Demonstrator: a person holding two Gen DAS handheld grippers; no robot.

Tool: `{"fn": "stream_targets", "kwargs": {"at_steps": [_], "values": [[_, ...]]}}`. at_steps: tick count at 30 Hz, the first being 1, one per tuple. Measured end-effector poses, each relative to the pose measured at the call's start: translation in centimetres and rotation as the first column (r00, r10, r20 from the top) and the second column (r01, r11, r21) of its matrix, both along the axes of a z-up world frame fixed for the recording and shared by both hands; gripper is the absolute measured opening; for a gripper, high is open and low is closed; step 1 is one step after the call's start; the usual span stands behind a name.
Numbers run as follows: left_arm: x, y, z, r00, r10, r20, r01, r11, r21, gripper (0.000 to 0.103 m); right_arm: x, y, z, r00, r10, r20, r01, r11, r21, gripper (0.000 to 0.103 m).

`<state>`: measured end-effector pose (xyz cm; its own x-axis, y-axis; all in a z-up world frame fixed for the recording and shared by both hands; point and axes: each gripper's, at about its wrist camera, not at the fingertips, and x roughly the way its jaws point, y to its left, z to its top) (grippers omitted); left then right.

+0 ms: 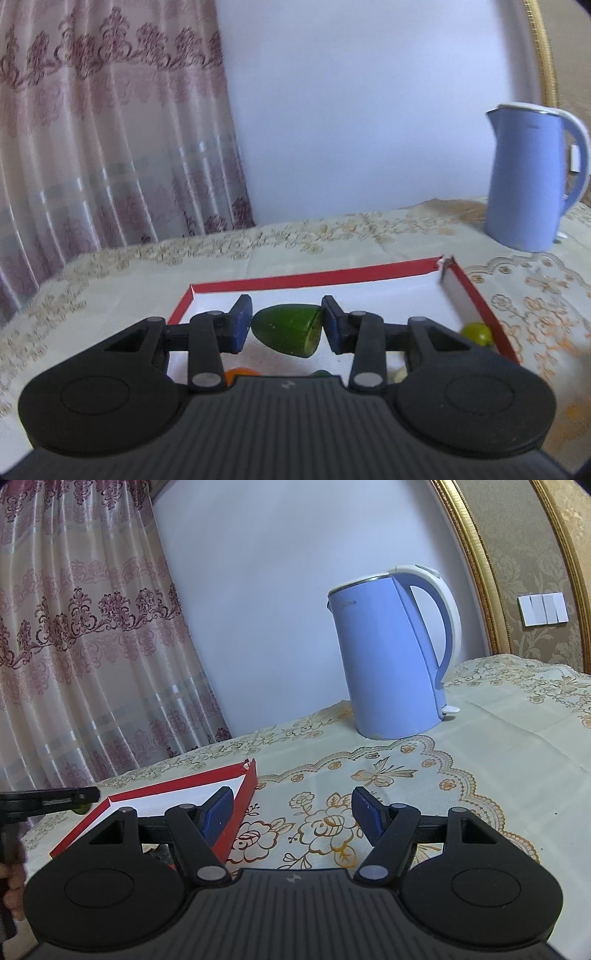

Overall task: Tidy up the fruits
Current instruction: 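Carry the lime half into the red tray and open the left gripper, then lift the left gripper away from the tray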

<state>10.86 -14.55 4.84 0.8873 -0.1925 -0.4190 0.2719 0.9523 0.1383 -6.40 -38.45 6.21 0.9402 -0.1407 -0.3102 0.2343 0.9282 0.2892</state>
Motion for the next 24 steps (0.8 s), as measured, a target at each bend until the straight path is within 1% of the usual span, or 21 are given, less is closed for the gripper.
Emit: {"fn": "stream_targets", "kwargs": {"at_steps": [6, 10, 18, 20, 21, 24], "values": [[2.6, 0.2, -2.0, 0.996, 0.073, -0.049, -0.073, 0.997, 0.009, 0.037, 0.2, 0.0, -0.1, 1.000, 0.007, -0.007, -0.007, 1.000, 0.002, 0.070], [3.6, 0.6, -2.8, 0.993, 0.105, -0.059, -0.105, 0.994, 0.012, 0.037, 0.4, 0.2, -0.2, 1.000, 0.020, -0.017, -0.020, 1.000, -0.002, 0.070], [4.0, 0.8, -3.0, 0.991, 0.111, -0.073, -0.111, 0.994, 0.003, 0.038, 0.6, 0.3, -0.4, 0.999, 0.025, -0.031, -0.025, 1.000, -0.002, 0.070], [3.8, 0.9, -2.9, 0.991, 0.112, -0.066, -0.112, 0.994, 0.003, 0.038, 0.5, 0.2, -0.4, 0.999, 0.025, -0.031, -0.025, 1.000, -0.001, 0.070], [3.7, 0.9, -2.8, 0.992, 0.117, -0.056, -0.117, 0.993, 0.005, 0.040, 0.5, 0.2, -0.4, 0.999, 0.024, -0.030, -0.025, 1.000, -0.001, 0.070], [3.1, 1.3, -2.5, 0.992, 0.124, -0.030, -0.124, 0.992, 0.001, 0.059, 0.6, 0.1, -0.5, 0.999, 0.021, -0.033, -0.021, 1.000, -0.002, 0.070]]}}
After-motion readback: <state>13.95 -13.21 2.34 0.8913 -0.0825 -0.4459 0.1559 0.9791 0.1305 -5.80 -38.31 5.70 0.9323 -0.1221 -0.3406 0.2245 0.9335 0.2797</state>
